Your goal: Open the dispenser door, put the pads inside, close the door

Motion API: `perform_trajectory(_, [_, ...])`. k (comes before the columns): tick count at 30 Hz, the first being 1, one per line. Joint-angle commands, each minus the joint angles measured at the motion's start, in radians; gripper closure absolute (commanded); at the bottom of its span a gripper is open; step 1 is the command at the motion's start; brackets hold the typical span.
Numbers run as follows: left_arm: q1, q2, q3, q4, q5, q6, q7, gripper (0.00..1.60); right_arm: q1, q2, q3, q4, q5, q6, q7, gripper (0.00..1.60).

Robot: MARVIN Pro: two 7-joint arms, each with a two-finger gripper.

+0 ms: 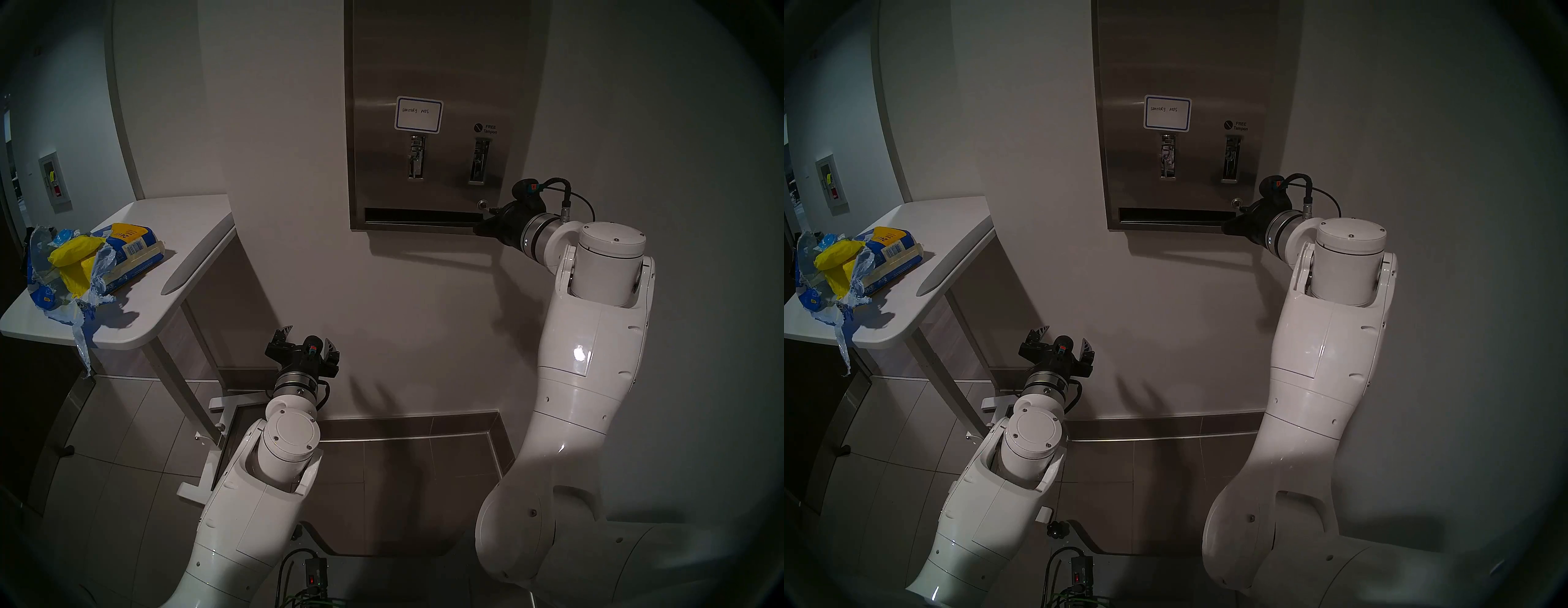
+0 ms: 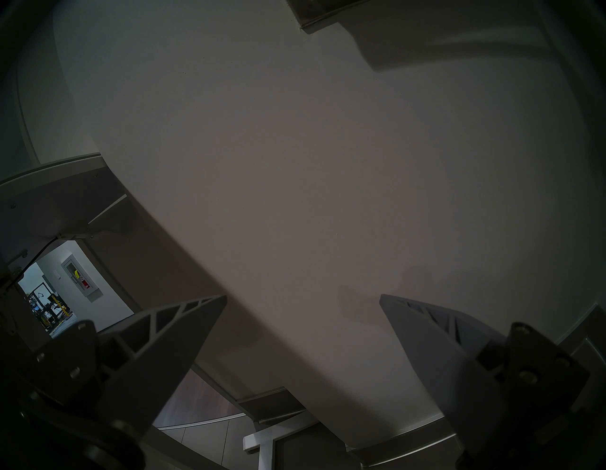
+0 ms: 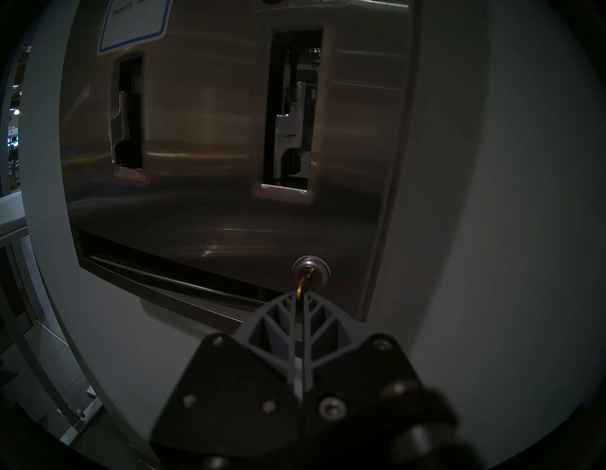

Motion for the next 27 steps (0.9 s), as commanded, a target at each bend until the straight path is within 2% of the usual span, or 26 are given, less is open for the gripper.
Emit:
perform_trajectory(1, [-0.021,0.0,-0.002,-0.032,0.002,-0.008,0.002,0.0,-0.033,0.006,-0.046,-0.088,0.008,0.022,0.015,1.6])
perform_trajectory(19, [-0.021,0.0,-0.001,-0.032,0.002,-0.008,0.003,0.0,-0.102,0.046,-0.079,-0.189,0.029,0.062,0.017,1.6])
perform_trajectory(20, [-0.021,0.0,-0.001,-0.032,0.002,-0.008,0.003,0.0,-0.104,0.047,-0.081,-0.193,0.03,0.063,0.017,1.56])
perform_trajectory(21, [-0.021,0.0,-0.001,-0.032,0.002,-0.008,0.003,0.0,-0.107,0.048,-0.082,-0.199,0.031,0.065,0.017,1.23])
perform_trajectory(22, [-0.021,0.0,-0.001,-0.032,0.002,-0.008,0.003,0.0,-0.107,0.048,-0.082,-0.199,0.031,0.065,0.017,1.23])
perform_trajectory(23, [-0.021,0.0,-0.001,-0.032,0.001,-0.008,0.003,0.0,-0.109,0.049,-0.084,-0.202,0.032,0.066,0.017,1.04])
perform_trajectory(27, [-0.021,0.0,-0.001,-0.032,0.001,-0.008,0.003,0.0,-0.117,0.057,-0.094,-0.21,0.041,0.074,0.016,0.88])
